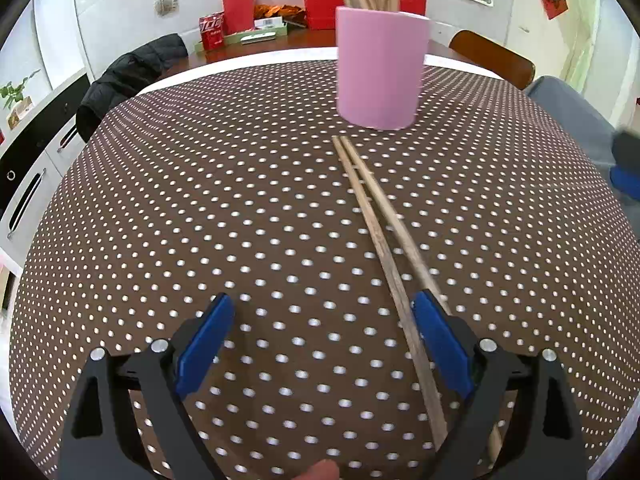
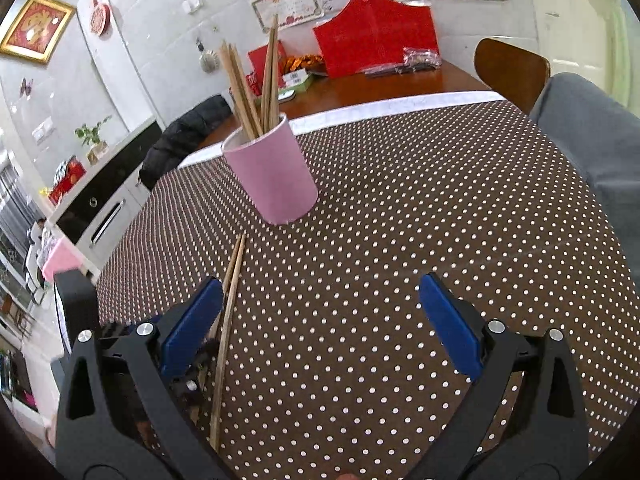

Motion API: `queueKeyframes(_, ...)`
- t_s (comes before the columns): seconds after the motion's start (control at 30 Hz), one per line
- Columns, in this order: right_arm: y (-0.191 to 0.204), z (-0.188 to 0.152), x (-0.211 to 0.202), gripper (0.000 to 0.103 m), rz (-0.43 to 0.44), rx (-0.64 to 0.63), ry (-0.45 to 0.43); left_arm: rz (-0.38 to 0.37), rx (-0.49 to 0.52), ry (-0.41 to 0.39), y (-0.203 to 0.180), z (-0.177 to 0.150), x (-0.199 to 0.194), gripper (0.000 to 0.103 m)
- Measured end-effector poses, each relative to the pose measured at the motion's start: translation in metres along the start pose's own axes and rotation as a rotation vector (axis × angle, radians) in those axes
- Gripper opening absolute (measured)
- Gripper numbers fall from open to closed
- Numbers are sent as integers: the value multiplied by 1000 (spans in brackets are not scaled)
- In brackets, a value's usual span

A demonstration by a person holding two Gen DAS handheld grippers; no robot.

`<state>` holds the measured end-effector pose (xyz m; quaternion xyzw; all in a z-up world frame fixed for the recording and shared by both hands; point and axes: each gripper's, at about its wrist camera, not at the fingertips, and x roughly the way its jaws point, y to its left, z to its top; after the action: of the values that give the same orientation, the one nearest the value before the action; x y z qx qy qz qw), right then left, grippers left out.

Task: Organize utensils
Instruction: 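Move both tools to the last two chopsticks and grasp one each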

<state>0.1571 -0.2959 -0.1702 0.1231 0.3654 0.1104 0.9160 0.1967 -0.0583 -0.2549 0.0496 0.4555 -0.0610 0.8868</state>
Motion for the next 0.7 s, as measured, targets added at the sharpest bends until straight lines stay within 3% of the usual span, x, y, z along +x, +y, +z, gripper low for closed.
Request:
queueKeyframes(0.33, 60, -45, 48, 96, 40, -215, 225, -2, -14, -8, 37, 3, 0, 90)
queueKeyframes(0.4, 76, -53, 60, 87, 29, -282, 247, -2, -16, -8, 39, 1, -1, 90)
queueKeyframes(0.43, 81, -56, 64, 75, 10, -311, 257, -2, -15, -8, 39, 0, -1, 90)
queueKeyframes(0.47, 86, -61, 67, 69, -31, -354, 255, -2, -14, -8, 39, 0, -1, 90)
queueKeyframes(0.57, 83, -62, 70, 62, -67, -380, 236, -4, -6, -8, 39, 3, 0, 90)
queueKeyframes(0.7, 69, -51, 76, 61, -88, -365, 247, 4, 32, -5, 34, 10, 4, 90)
